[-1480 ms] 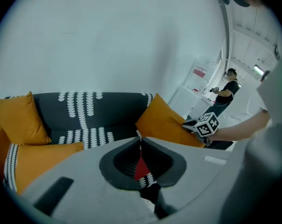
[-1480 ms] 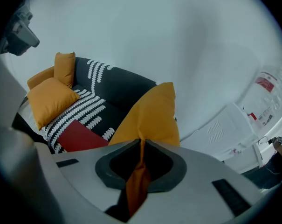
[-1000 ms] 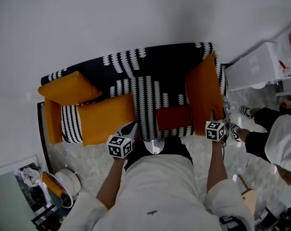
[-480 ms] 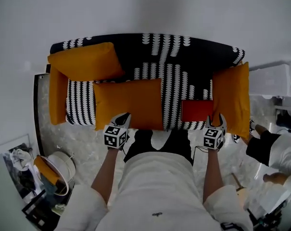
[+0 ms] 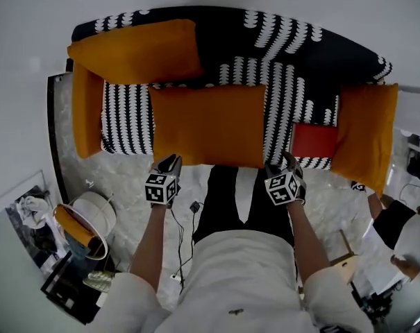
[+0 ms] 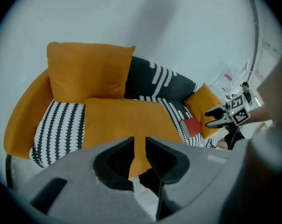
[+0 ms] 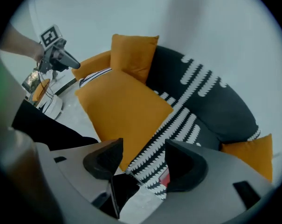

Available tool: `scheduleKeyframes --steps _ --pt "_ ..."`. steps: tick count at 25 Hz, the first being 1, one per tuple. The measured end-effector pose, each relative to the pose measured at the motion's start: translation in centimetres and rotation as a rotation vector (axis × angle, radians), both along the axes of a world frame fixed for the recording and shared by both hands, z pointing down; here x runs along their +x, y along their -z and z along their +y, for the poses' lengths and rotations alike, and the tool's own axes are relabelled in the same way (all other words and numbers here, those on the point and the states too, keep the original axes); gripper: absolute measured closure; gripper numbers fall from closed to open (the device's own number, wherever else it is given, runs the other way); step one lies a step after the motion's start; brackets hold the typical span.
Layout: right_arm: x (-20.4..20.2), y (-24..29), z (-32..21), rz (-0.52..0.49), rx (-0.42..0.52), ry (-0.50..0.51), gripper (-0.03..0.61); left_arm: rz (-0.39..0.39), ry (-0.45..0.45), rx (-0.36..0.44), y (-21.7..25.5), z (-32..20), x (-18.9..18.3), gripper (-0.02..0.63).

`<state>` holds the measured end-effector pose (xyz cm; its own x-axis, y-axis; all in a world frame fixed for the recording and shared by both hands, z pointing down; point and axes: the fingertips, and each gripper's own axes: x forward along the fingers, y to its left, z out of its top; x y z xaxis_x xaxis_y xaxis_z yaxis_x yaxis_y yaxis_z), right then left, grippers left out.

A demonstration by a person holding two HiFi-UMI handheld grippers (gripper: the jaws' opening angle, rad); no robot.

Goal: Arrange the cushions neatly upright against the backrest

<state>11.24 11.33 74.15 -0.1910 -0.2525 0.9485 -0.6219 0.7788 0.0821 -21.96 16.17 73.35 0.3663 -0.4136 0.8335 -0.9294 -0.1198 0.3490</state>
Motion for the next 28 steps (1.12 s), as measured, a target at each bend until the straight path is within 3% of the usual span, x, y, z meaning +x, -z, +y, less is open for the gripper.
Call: scheduleKeyframes --steps 2,9,16,25,28 --pt "-2.2 -2.6 1.8 0.01 -0.056 0.049 0.33 -0.013 0.004 -0.044 -2.1 1.1 -2.0 0.5" --pt "-6.3 -9.9 6.4 0.035 -0.205 0.117 0.306 -0.056 -0.005 -0.185 -8.9 5.9 -8.2 0.409" --pt "-7.6 -15.5 8.0 0.12 -0.254 0.205 0.276 -0.09 -0.074 -0.351 -15.8 10.3 -9.7 0.31" --pt "-8.6 -19.2 7.3 0.24 -0.333 0.239 0.283 -0.142 -0.1 -0.465 -20.5 10.7 -8.8 0.315" --pt "-8.7 -18.6 7.2 0.217 -0.298 0.213 0.379 -0.138 -0.098 -0.454 -20.1 10.4 -8.5 0.407"
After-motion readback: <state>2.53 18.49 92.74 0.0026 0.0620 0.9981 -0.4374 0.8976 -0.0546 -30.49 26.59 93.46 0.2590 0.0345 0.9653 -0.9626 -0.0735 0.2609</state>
